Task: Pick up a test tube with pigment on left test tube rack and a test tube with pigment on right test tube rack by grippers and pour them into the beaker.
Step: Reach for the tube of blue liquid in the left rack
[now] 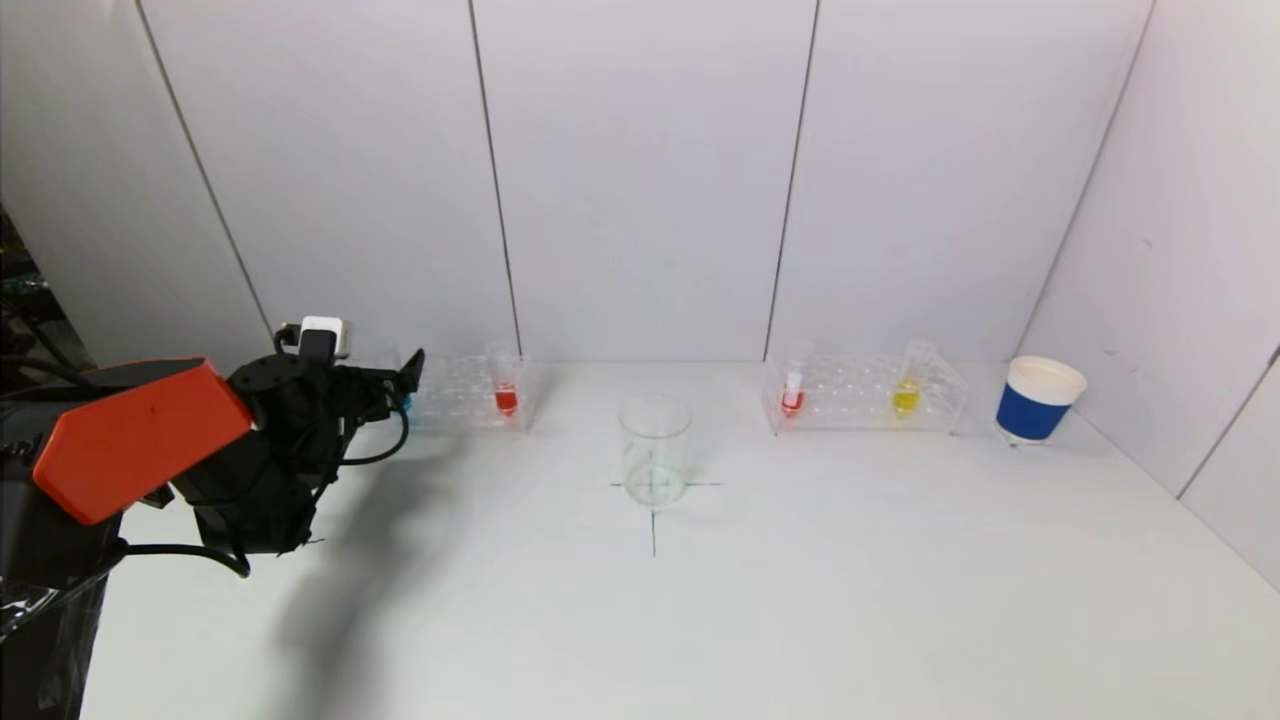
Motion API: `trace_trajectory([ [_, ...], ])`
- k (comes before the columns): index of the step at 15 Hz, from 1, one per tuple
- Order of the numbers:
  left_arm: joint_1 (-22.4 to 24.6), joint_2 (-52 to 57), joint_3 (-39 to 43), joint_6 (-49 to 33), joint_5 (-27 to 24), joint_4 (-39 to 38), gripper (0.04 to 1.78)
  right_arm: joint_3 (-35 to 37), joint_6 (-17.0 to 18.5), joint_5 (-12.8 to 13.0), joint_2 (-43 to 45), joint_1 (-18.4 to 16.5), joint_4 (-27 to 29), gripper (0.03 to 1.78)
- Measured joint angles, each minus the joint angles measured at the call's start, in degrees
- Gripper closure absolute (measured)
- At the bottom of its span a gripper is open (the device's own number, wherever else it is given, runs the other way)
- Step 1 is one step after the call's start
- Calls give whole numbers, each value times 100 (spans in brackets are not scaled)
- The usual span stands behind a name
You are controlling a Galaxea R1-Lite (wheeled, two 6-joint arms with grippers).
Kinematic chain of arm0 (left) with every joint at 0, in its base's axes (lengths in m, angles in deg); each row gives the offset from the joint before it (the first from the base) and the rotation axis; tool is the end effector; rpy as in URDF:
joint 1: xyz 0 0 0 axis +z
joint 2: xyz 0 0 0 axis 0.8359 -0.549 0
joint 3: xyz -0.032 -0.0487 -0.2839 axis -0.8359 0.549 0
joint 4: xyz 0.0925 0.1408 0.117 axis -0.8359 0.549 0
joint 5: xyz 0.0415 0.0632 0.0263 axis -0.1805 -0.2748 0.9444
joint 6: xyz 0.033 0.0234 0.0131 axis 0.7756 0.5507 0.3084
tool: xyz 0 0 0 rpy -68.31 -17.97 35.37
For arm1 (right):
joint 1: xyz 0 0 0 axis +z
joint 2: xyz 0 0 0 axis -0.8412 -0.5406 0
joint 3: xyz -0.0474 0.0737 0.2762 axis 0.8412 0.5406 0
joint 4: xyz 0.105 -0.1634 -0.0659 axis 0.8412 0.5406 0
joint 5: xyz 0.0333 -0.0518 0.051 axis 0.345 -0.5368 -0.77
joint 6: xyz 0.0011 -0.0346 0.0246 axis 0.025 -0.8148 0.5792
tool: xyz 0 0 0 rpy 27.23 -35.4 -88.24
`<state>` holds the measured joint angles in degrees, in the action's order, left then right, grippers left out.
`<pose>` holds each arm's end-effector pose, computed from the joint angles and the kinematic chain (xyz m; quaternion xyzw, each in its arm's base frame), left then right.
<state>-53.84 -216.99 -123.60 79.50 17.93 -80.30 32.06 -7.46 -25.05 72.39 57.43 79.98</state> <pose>0.4456 0.0205 0.0296 0.0400 -0.0529 0.0067 0.9978 0.0234 0.0003 0.0755 0.0053 0.0000 0.0036 1.0000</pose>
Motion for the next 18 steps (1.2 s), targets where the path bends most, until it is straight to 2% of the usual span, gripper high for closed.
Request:
trace_trajectory([
  [18, -105, -184, -144, 15, -24, -2, 6, 0, 2, 0, 0, 0, 0, 4],
])
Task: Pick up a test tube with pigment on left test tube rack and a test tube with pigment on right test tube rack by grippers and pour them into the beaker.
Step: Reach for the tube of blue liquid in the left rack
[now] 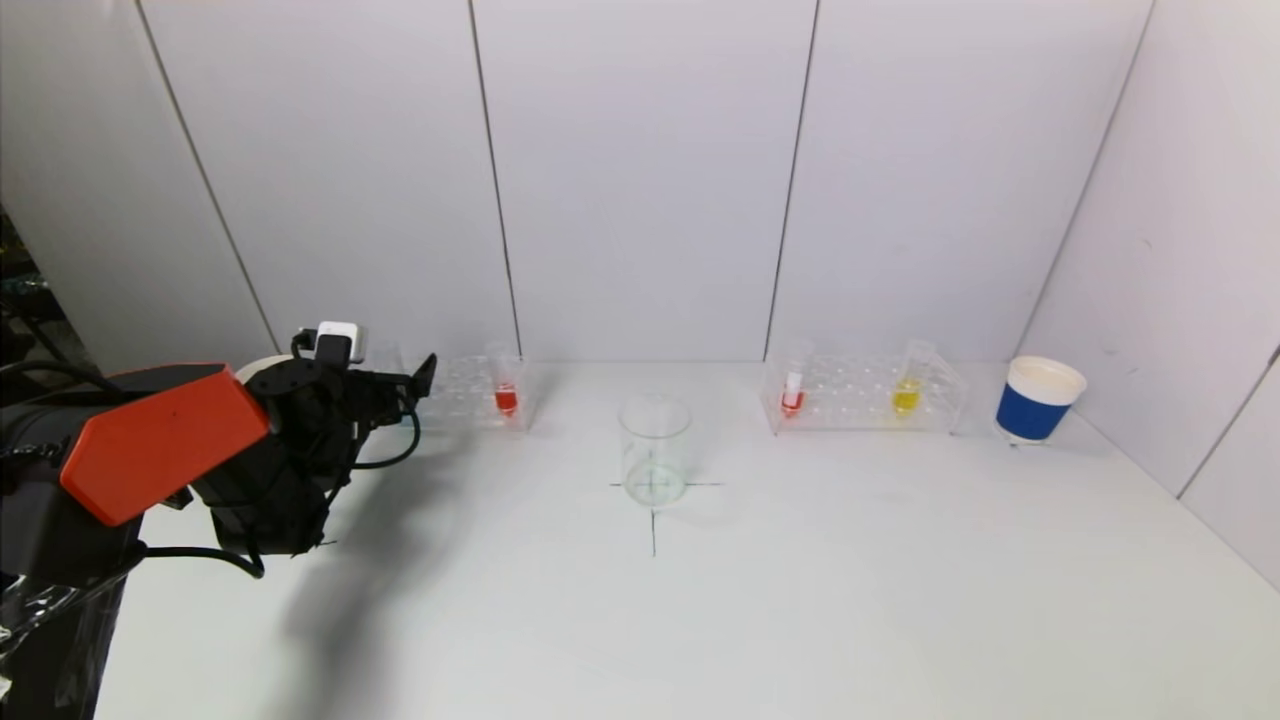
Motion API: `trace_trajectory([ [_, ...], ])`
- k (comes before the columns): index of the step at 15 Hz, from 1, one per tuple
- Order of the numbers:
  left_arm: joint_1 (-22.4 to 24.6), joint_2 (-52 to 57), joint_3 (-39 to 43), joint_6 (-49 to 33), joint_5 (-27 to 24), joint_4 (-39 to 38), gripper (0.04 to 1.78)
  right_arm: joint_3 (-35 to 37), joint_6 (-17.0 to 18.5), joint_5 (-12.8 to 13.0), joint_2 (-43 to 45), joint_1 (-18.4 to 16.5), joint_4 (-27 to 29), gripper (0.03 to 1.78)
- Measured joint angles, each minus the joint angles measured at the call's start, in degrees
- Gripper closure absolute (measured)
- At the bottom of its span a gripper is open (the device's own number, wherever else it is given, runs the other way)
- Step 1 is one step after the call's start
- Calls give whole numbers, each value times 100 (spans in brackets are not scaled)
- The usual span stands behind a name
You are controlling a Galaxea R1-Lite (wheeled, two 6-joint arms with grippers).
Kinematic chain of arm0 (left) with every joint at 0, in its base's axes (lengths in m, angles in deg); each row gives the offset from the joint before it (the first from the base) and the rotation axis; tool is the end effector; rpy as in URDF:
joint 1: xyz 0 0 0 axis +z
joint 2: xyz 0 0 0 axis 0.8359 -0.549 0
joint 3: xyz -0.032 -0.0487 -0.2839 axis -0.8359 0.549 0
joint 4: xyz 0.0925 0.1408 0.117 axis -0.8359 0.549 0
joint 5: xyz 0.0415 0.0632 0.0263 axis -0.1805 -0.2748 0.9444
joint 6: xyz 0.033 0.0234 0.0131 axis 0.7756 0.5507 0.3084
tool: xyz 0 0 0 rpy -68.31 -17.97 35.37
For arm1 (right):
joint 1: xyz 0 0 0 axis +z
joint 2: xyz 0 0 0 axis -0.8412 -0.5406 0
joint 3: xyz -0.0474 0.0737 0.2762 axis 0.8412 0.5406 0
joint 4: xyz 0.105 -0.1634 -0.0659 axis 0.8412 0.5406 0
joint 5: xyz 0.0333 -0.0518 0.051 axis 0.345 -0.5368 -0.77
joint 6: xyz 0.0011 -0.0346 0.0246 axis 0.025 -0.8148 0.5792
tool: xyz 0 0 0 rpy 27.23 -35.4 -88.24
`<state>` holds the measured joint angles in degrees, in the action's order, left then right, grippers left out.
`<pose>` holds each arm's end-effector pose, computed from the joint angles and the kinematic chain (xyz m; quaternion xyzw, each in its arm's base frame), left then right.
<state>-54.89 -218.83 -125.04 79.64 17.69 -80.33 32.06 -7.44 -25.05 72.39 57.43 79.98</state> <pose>0.4508 0.0124 0.0210 0.0408 -0.0501 -0.0045 0.9979 0.0234 0.0003 0.0755 0.0054 0.0000 0.0036 1.0000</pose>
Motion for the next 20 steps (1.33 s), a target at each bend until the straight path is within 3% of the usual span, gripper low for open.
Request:
trace_trajectory([
  [20, 0, -105, -126, 0, -2, 41, 9, 0, 0, 2, 0, -2, 0, 4],
])
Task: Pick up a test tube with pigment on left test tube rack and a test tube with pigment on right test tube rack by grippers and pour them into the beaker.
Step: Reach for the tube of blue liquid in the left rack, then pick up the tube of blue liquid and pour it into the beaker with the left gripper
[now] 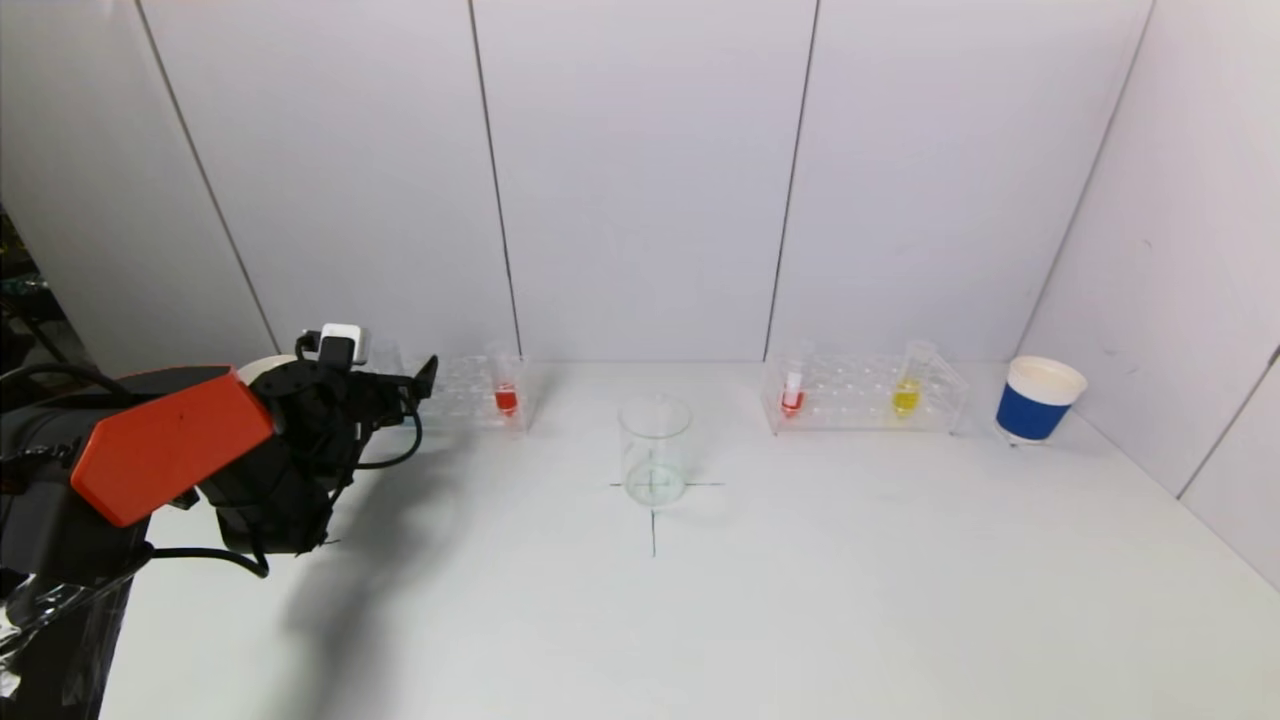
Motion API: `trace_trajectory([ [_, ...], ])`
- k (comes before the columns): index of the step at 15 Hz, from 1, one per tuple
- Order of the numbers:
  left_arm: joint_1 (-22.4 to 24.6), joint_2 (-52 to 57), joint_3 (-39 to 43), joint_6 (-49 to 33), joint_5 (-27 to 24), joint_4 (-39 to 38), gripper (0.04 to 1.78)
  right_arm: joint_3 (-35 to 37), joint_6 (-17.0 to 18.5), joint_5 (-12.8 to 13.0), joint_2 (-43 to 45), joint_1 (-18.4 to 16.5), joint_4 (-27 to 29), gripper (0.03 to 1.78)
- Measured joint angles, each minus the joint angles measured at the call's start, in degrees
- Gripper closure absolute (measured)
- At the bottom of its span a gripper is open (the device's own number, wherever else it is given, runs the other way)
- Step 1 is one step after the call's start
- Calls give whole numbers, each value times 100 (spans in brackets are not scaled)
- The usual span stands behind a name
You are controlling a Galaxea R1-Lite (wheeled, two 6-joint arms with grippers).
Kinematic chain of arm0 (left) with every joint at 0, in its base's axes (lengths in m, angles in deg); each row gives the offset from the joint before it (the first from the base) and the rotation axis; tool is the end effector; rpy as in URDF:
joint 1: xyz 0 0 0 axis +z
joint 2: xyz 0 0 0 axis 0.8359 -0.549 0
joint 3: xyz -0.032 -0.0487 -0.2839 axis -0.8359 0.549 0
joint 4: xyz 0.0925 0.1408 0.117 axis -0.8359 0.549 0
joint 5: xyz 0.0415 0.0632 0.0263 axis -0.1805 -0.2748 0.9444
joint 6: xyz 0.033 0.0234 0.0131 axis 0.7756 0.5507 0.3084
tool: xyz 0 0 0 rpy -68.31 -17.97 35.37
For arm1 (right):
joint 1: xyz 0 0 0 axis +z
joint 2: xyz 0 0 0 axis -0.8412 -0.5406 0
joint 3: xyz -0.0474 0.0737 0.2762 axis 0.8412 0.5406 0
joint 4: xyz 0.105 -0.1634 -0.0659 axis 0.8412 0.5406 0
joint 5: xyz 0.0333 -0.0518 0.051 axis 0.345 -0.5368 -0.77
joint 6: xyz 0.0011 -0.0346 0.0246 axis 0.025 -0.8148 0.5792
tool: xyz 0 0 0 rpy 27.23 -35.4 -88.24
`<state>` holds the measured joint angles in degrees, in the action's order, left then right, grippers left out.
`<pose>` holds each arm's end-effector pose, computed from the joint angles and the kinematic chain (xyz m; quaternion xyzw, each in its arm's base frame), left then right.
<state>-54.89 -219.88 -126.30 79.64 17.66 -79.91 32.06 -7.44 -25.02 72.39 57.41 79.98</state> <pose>0.4548 0.0125 0.0168 0.0407 -0.0483 -0.0049 0.9980 0.0234 0.0002 0.0755 0.0054 0.0000 0.0031 1.0000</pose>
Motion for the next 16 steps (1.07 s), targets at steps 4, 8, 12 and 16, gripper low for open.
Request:
trace_trajectory([
  [4, 2, -5, 2, 17, -5, 0, 45, 0, 0, 0, 0, 2, 0, 4],
  [8, 5, -5, -30, 16, -2, 0, 118, 0, -2, -2, 0, 2, 0, 4],
  [12, 9, -9, -56, 16, -6, 7, 136, 0, 0, 0, 0, 5, 0, 4],
  [16, 16, -13, -67, 13, -5, -1, 136, 0, 0, 0, 0, 2, 0, 4],
])
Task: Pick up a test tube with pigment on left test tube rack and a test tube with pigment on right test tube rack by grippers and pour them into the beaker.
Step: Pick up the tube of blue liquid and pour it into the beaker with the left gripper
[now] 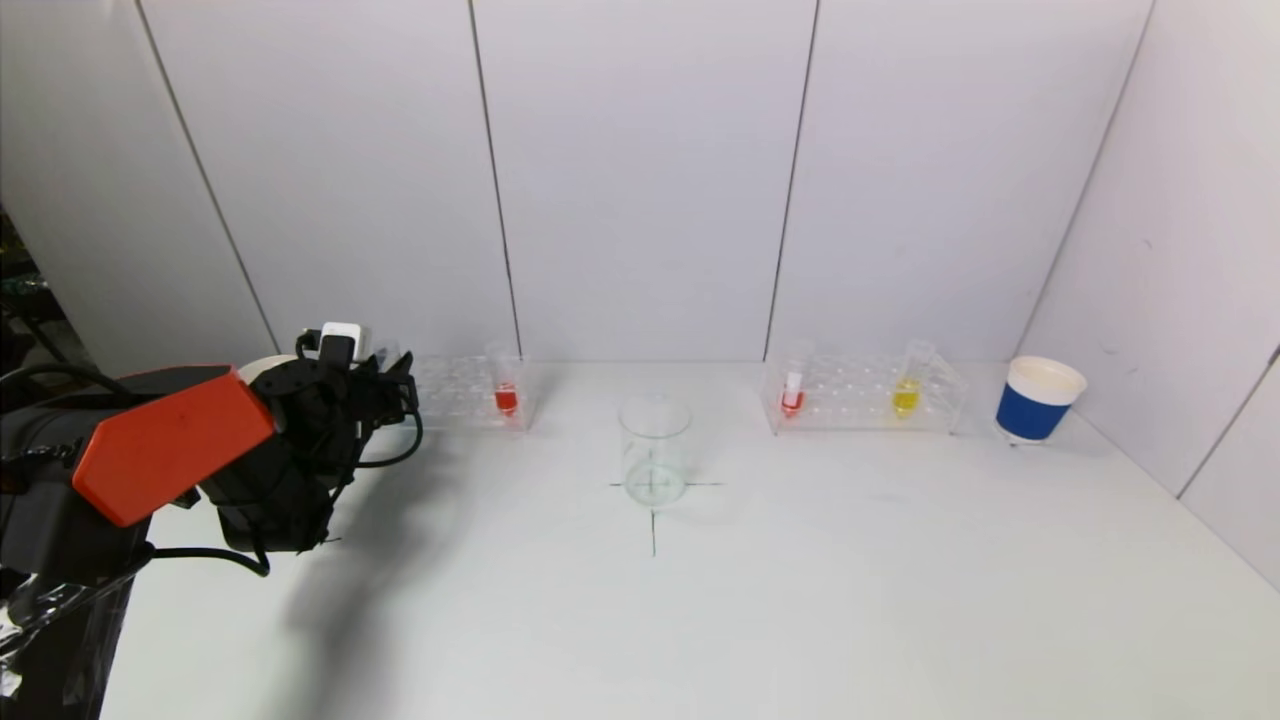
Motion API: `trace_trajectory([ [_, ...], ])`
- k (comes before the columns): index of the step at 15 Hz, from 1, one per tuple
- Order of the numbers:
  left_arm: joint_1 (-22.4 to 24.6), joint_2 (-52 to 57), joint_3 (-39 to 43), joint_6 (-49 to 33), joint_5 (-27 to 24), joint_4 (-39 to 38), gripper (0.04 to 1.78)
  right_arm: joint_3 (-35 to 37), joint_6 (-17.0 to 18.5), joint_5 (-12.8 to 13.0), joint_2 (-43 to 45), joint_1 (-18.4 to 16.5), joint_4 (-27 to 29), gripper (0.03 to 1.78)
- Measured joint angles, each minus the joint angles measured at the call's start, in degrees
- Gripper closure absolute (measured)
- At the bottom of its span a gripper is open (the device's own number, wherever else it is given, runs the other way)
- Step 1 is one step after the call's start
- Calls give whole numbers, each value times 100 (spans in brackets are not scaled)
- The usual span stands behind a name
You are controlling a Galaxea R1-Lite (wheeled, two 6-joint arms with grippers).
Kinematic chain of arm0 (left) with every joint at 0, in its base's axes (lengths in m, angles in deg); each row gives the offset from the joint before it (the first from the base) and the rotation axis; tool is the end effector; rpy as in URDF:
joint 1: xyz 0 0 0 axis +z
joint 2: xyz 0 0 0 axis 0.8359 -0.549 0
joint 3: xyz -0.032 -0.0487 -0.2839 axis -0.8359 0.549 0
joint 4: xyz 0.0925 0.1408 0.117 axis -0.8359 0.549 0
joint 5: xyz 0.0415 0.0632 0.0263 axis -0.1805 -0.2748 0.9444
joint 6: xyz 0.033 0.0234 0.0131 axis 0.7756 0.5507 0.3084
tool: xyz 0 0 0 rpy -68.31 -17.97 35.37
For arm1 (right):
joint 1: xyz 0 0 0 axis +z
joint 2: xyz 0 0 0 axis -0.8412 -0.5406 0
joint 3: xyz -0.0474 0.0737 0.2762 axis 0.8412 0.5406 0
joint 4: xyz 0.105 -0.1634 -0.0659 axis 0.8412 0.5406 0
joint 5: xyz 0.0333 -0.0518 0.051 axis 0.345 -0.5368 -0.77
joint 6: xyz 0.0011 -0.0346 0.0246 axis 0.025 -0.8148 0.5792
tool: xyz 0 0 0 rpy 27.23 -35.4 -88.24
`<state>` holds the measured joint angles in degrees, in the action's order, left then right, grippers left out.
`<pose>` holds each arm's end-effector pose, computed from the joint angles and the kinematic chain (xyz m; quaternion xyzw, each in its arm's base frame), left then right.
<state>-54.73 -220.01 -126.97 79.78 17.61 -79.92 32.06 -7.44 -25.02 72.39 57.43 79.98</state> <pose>0.4567 0.0138 0.0185 0.0422 -0.0531 -0.0037 0.9977 0.0234 0.0002 0.0755 0.0054 0.0000 0.0033 1.0000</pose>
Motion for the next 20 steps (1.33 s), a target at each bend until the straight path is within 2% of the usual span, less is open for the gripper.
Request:
trace_trajectory([
  [8, 13, 280, 78, -2, 18, 113, 136, 0, -2, 0, 0, 0, 0, 4],
  [15, 61, 1135, -5, -2, 29, 965, 136, 0, 0, -2, 0, -2, 0, 4],
  [20, 61, 1949, -385, -5, 40, 1969, 136, 0, -2, 0, 0, 0, 0, 4],
])
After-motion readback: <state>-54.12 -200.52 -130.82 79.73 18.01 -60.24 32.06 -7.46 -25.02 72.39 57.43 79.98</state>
